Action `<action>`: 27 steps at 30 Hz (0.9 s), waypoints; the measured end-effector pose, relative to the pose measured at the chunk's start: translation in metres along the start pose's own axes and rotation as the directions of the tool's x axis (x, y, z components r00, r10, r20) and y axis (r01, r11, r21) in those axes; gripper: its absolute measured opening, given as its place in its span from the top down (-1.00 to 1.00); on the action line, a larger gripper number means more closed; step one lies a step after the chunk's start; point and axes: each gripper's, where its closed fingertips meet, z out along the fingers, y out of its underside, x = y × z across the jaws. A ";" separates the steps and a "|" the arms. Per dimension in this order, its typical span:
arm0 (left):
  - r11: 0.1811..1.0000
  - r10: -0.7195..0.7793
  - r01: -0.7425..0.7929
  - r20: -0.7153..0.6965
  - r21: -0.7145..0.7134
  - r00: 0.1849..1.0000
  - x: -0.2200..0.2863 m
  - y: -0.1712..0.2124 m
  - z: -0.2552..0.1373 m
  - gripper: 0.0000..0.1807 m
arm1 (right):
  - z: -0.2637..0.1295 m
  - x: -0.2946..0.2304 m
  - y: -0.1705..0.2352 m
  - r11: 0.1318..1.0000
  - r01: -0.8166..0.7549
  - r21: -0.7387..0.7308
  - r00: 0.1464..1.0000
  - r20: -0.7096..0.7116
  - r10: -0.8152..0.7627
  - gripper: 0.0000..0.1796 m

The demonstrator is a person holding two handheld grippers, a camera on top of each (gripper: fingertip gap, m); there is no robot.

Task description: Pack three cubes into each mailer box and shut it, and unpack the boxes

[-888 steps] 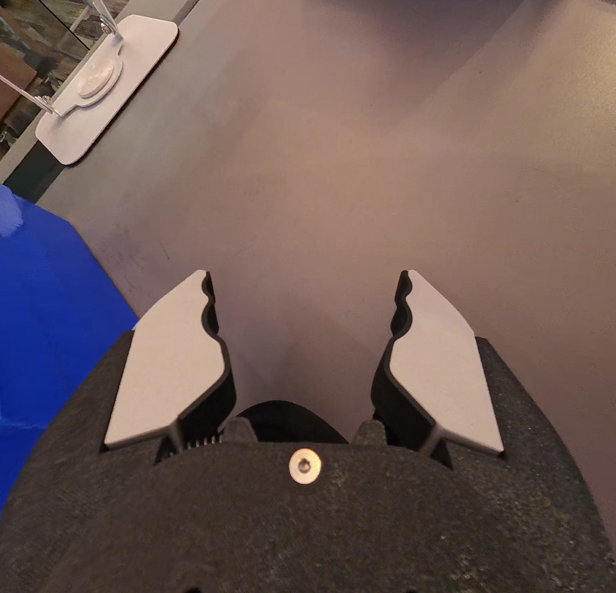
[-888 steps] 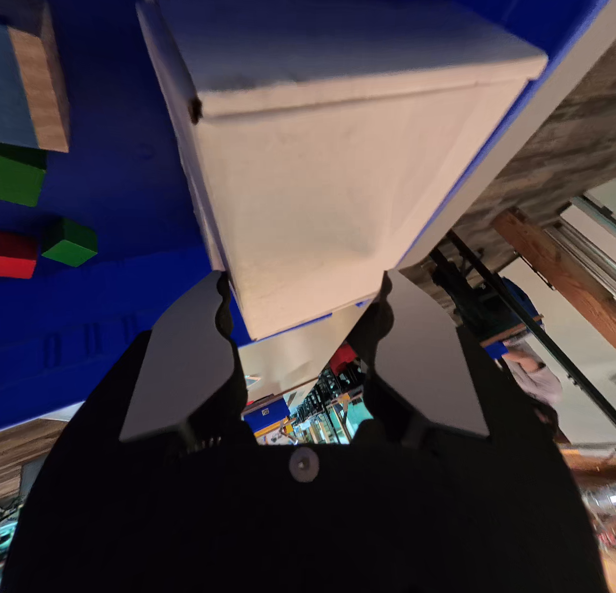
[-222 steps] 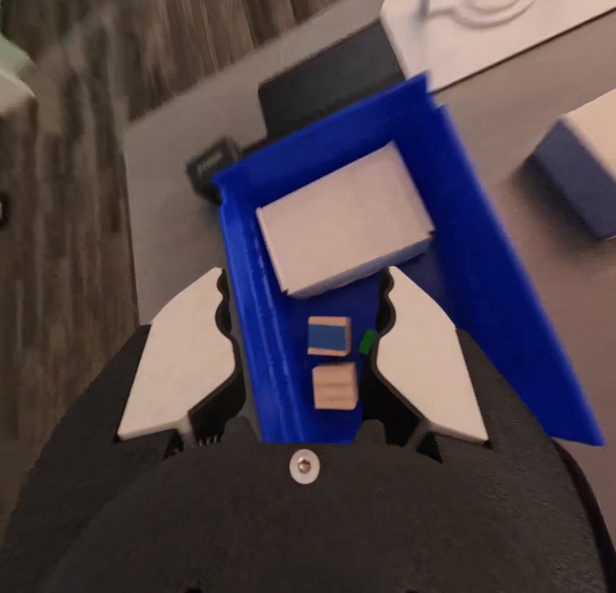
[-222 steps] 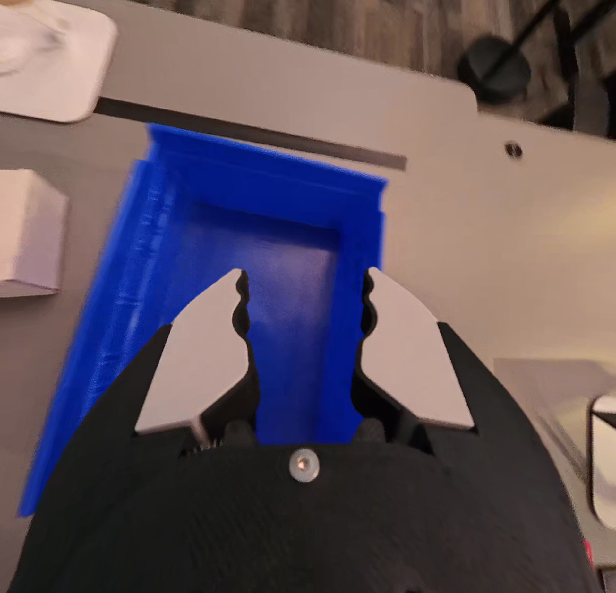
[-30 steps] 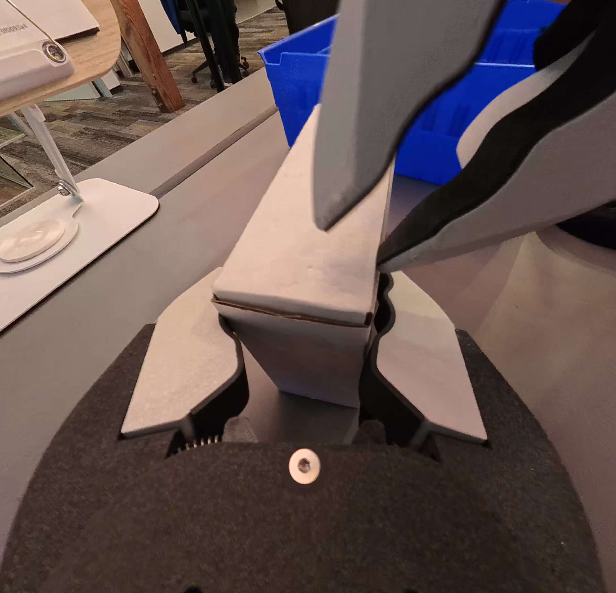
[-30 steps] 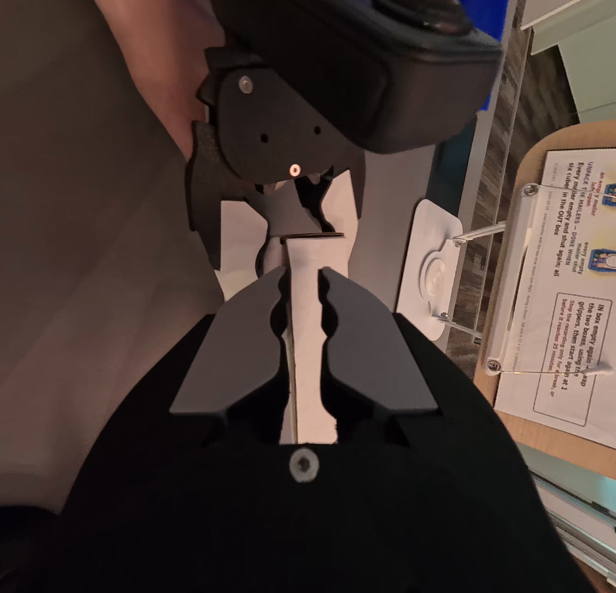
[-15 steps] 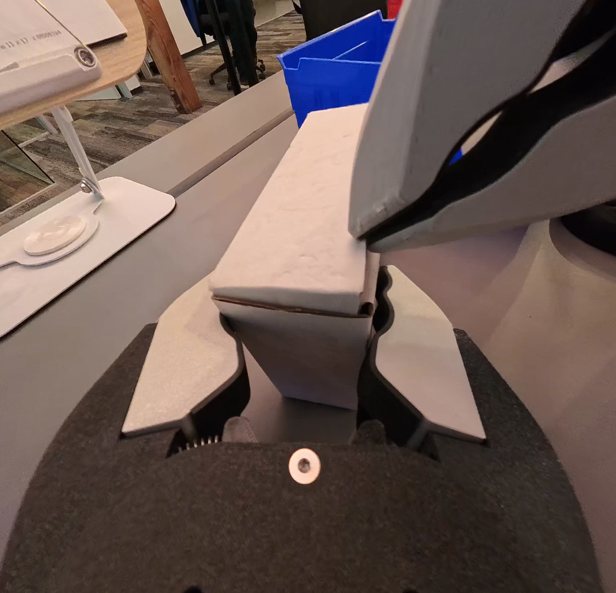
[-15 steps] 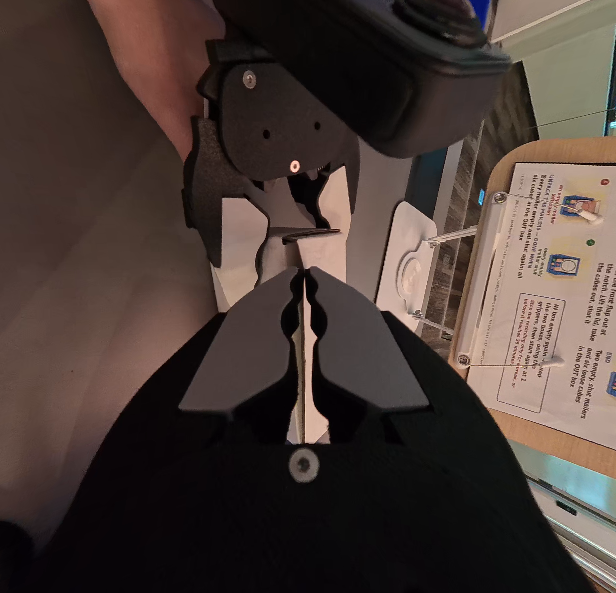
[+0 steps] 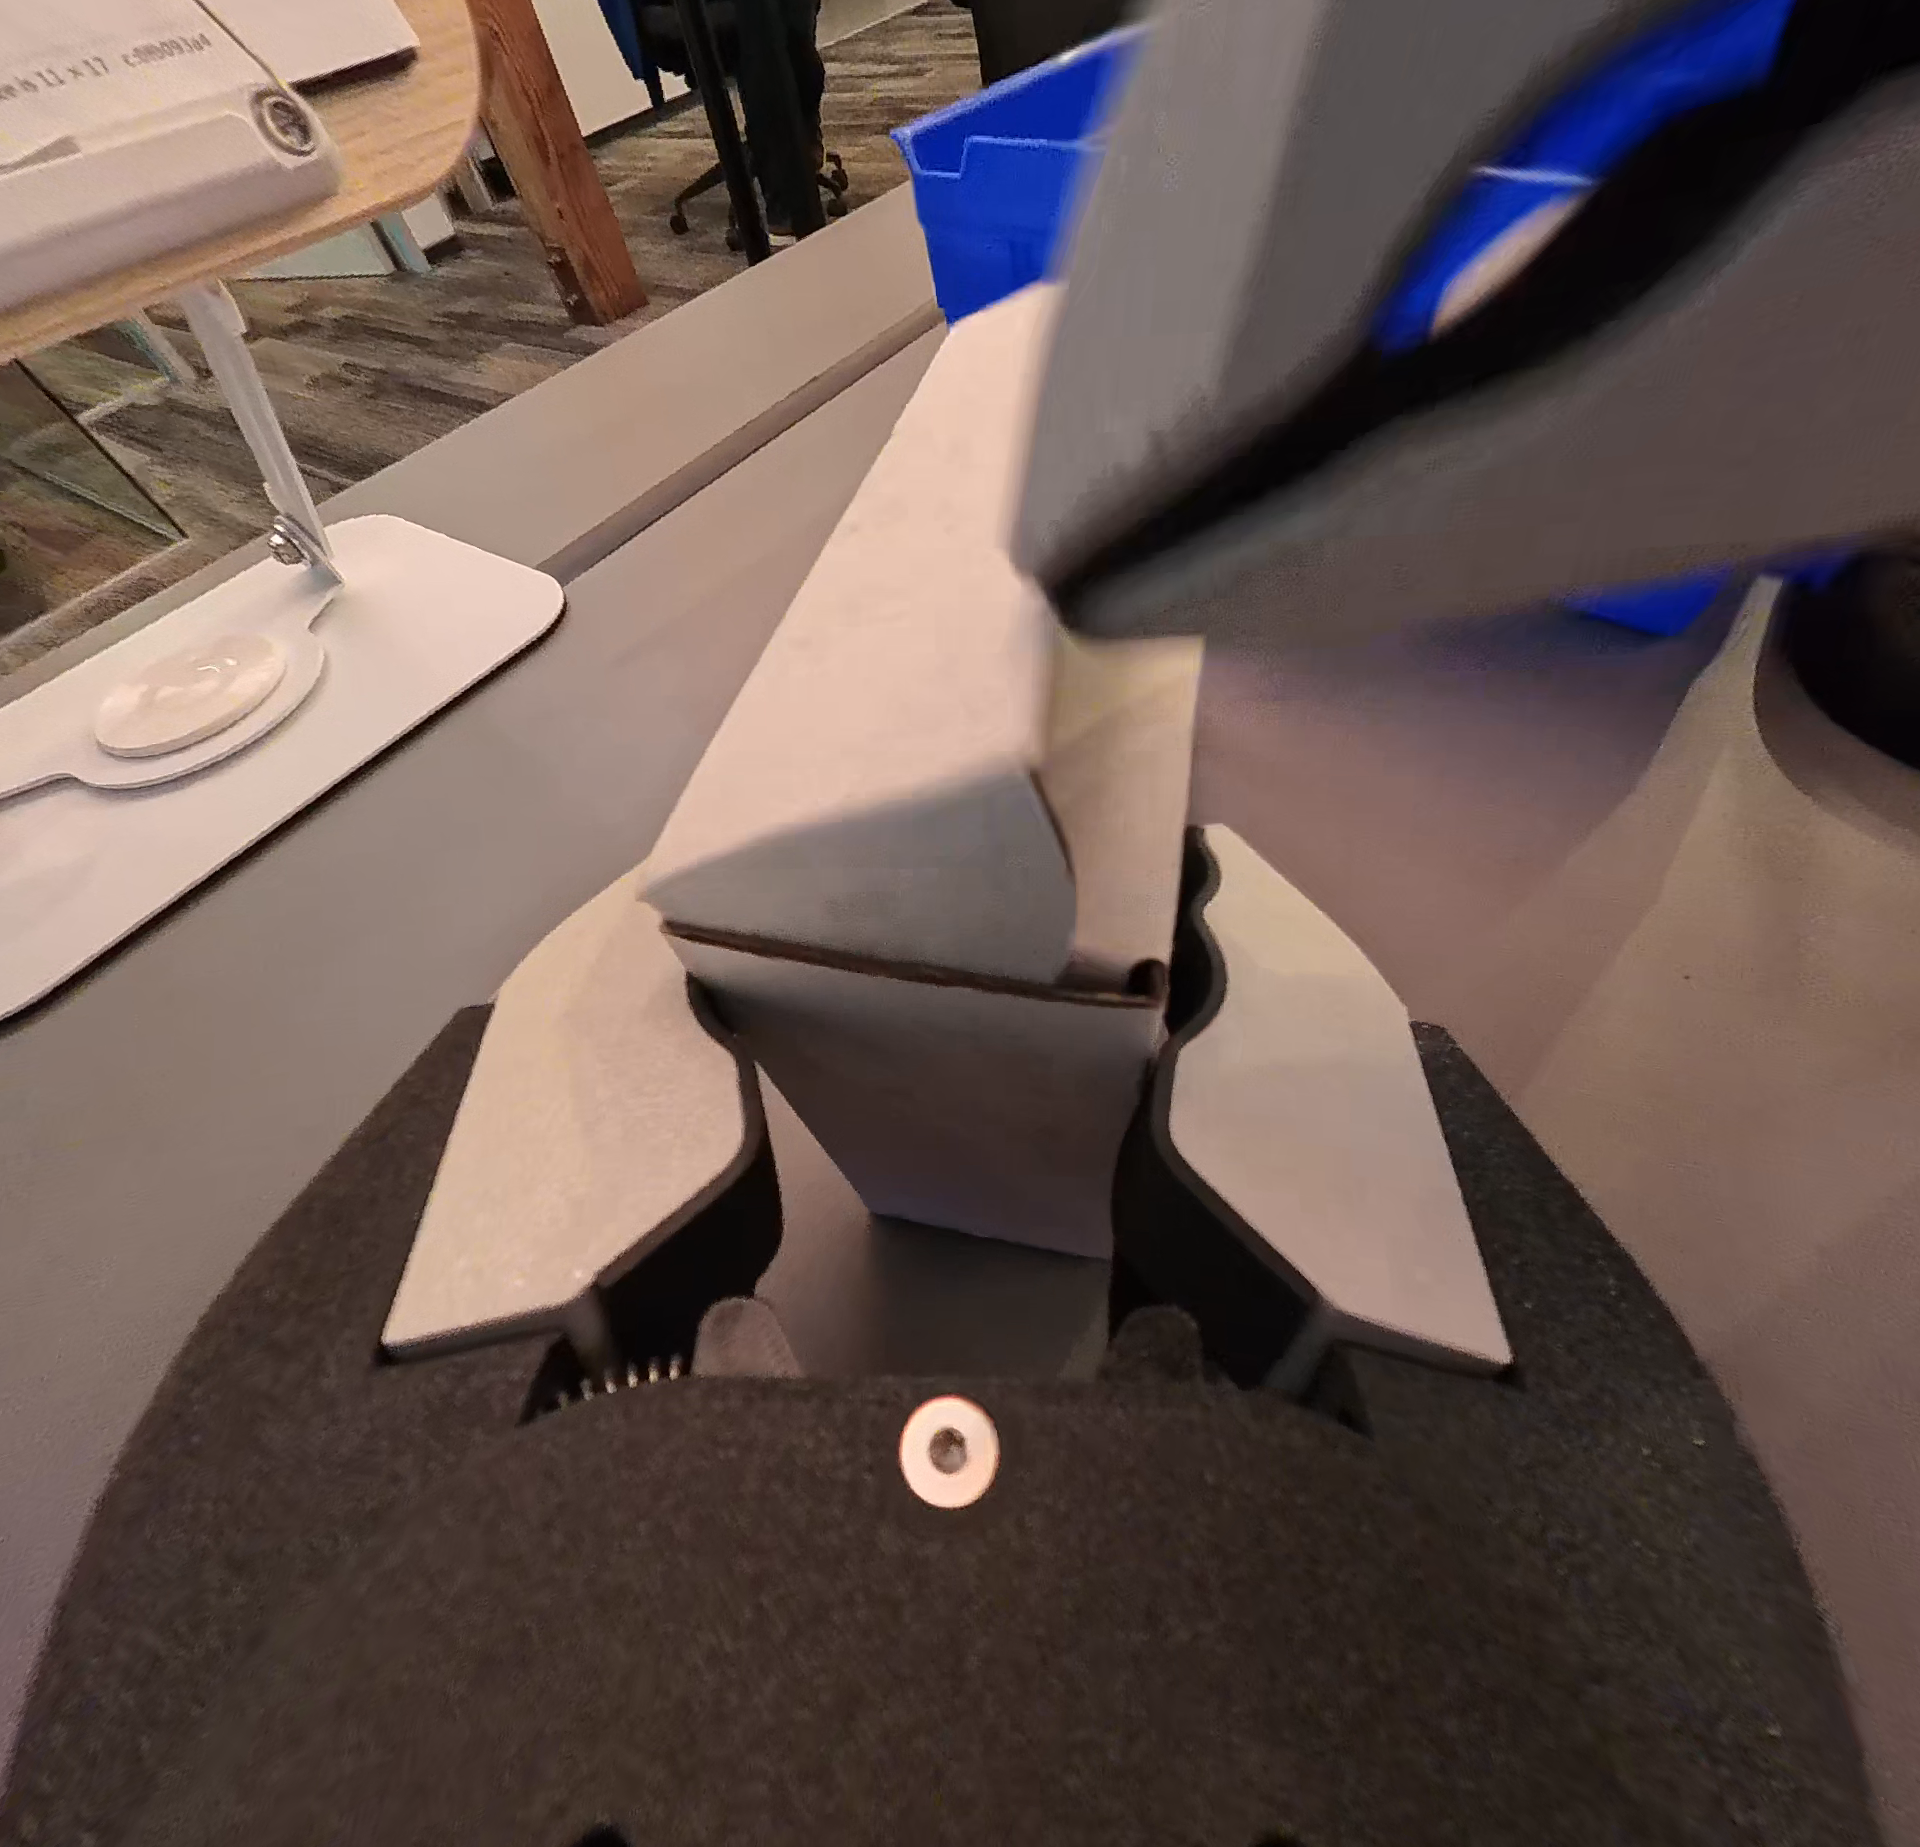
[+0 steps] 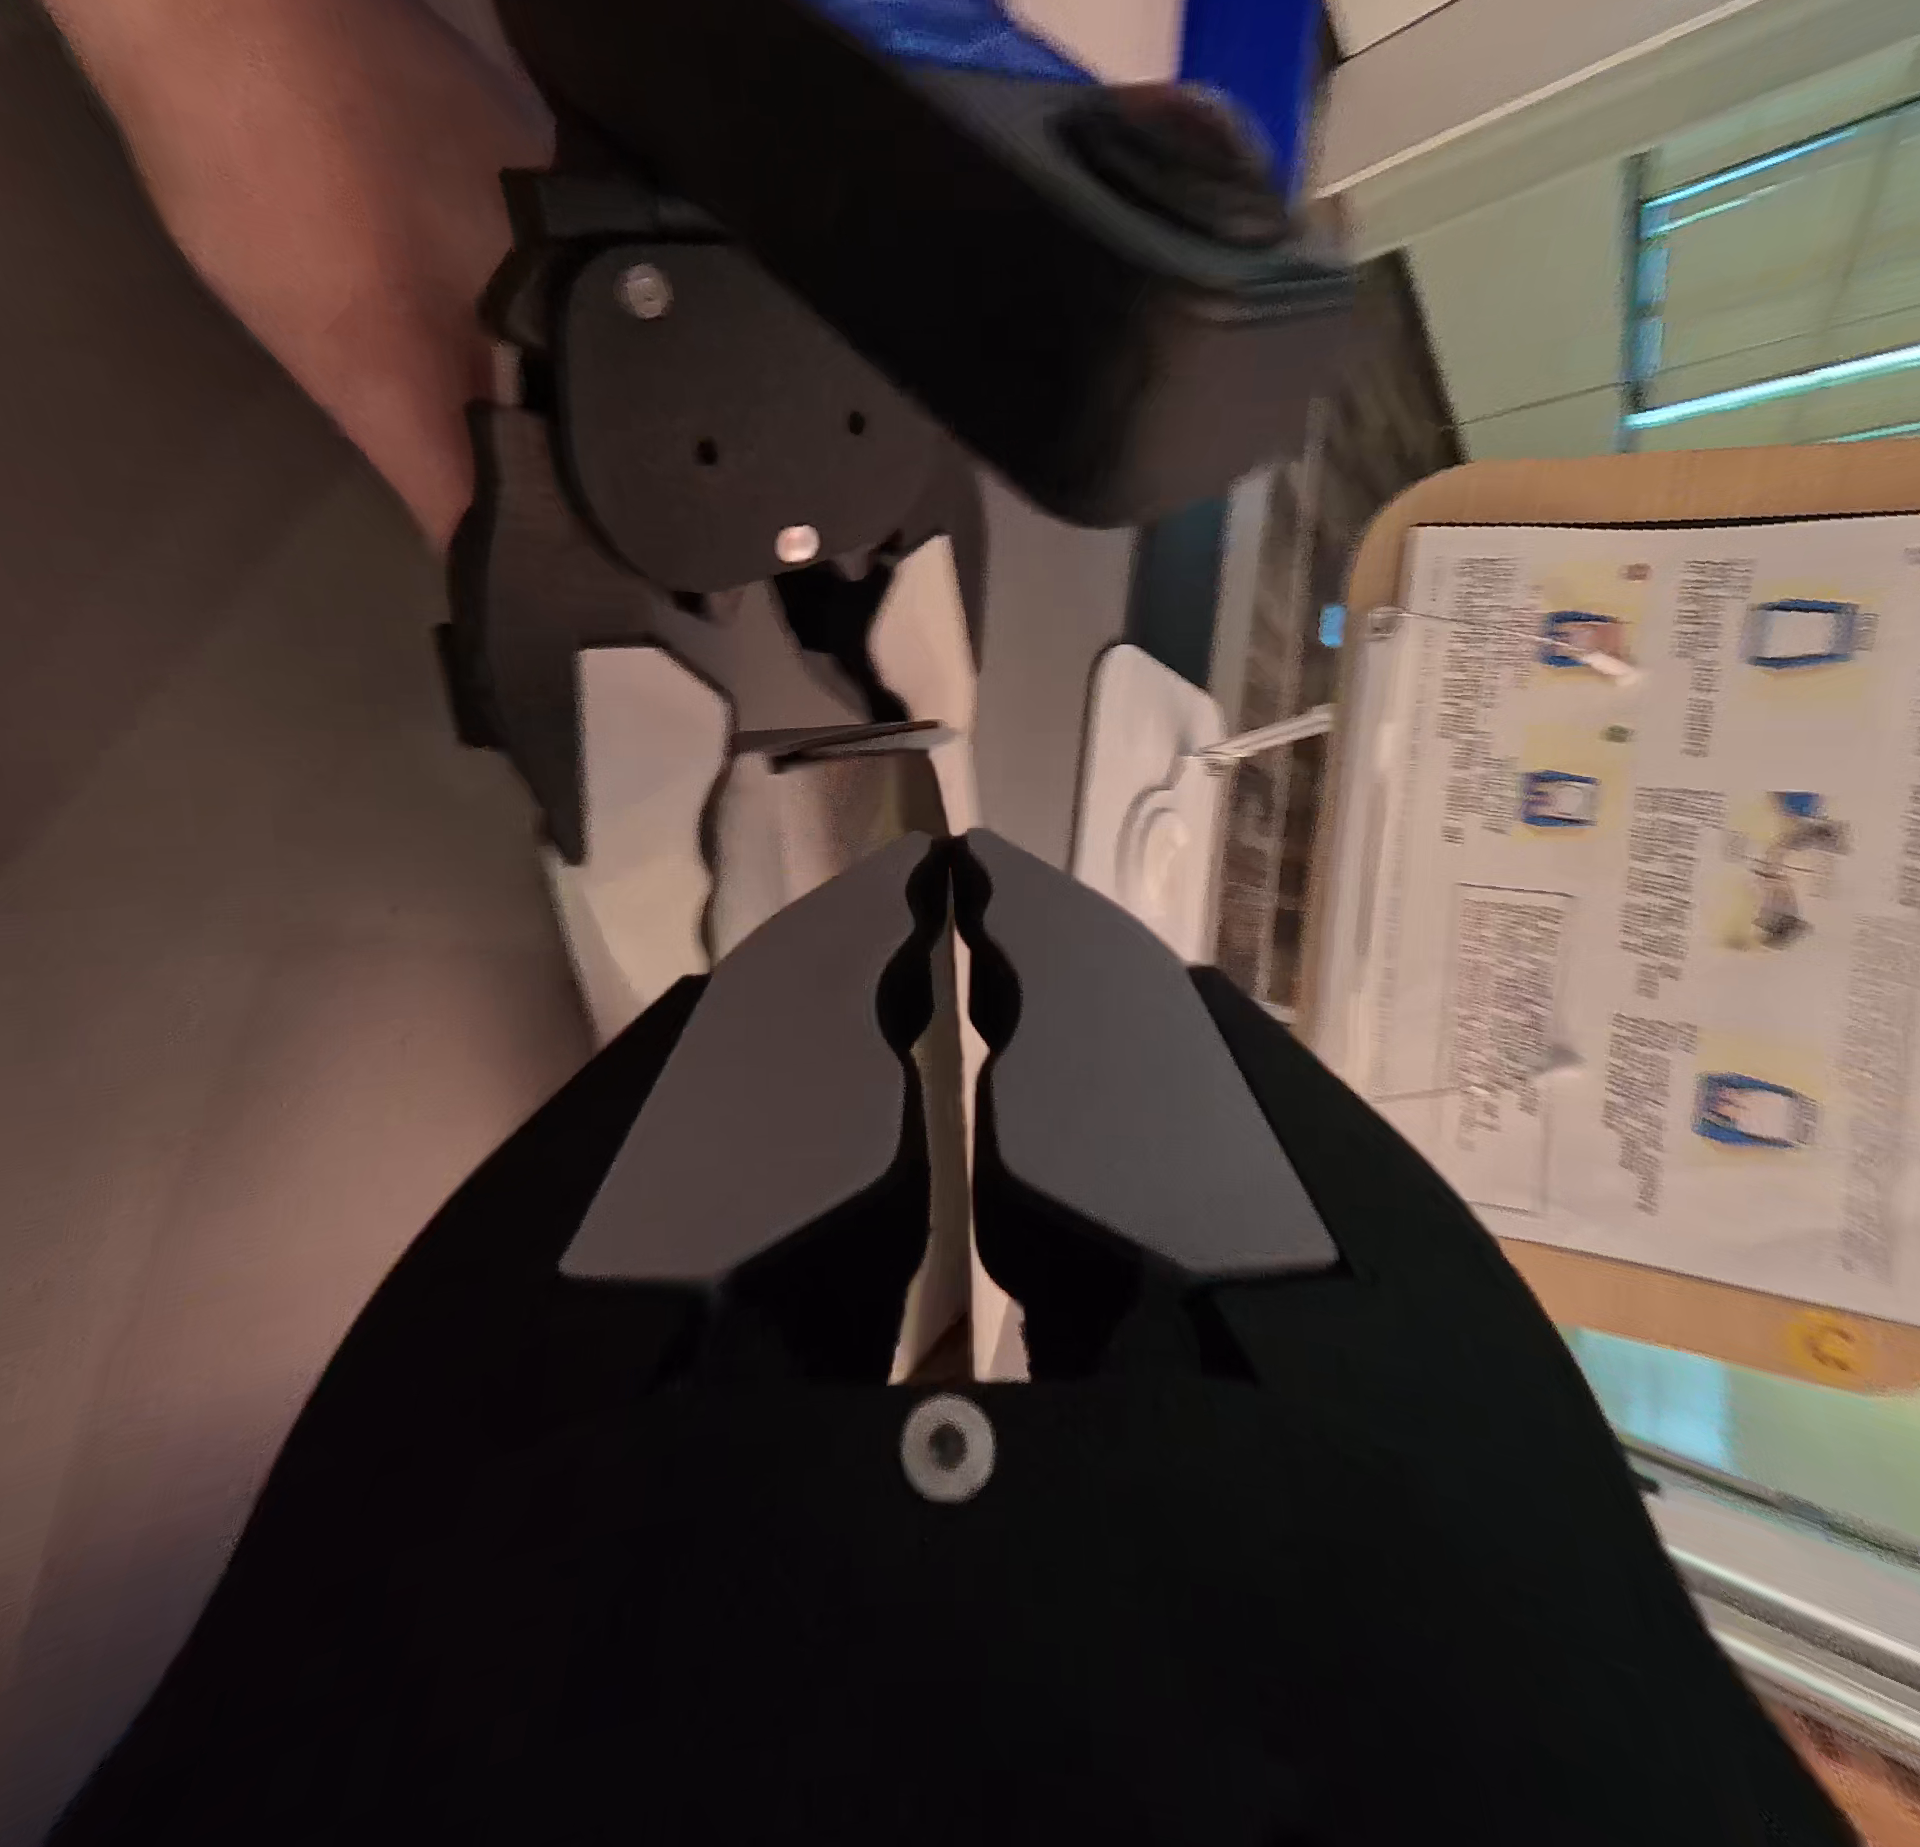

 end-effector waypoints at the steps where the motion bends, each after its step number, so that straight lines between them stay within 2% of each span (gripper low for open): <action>1: 1.000 0.025 -0.025 0.003 0.006 1.000 0.002 -0.001 0.000 0.11 | -0.004 0.009 -0.001 1.000 -0.006 0.017 0.999 -0.050 0.007 0.98; 3: 0.997 0.081 -0.081 0.014 0.009 0.997 0.007 -0.003 -0.001 0.12 | -0.010 0.015 -0.002 0.996 -0.071 0.051 0.996 -0.042 0.073 0.98; 6: 0.999 0.053 -0.053 -0.009 0.005 0.999 0.008 -0.003 0.000 0.12 | -0.016 0.014 0.005 0.991 -0.116 0.073 0.993 -0.004 0.116 0.93; 11: 0.998 0.068 -0.068 -0.036 0.007 0.997 0.011 -0.003 -0.002 0.12 | -0.023 0.016 0.050 0.984 -0.166 -0.057 0.986 0.023 0.168 0.76; 15: 0.989 0.148 -0.147 -0.055 0.031 0.987 0.020 -0.005 -0.005 0.12 | -0.028 0.011 0.076 0.969 -0.212 -0.130 0.973 0.066 0.222 0.83; 18: 0.971 0.239 -0.237 -0.040 0.041 0.970 0.026 -0.006 -0.007 0.12 | -0.037 -0.001 0.073 0.960 -0.252 -0.122 0.947 0.174 0.271 0.91; 22: 0.900 0.435 -0.435 -0.005 0.035 0.900 0.035 -0.006 -0.010 0.13 | -0.056 -0.011 0.067 0.935 -0.330 -0.128 0.894 0.276 0.353 0.95; 27: 0.715 0.699 -0.699 0.062 -0.029 0.712 0.036 0.002 -0.013 0.13 | -0.071 -0.029 0.057 0.884 -0.439 -0.160 0.773 0.433 0.463 0.96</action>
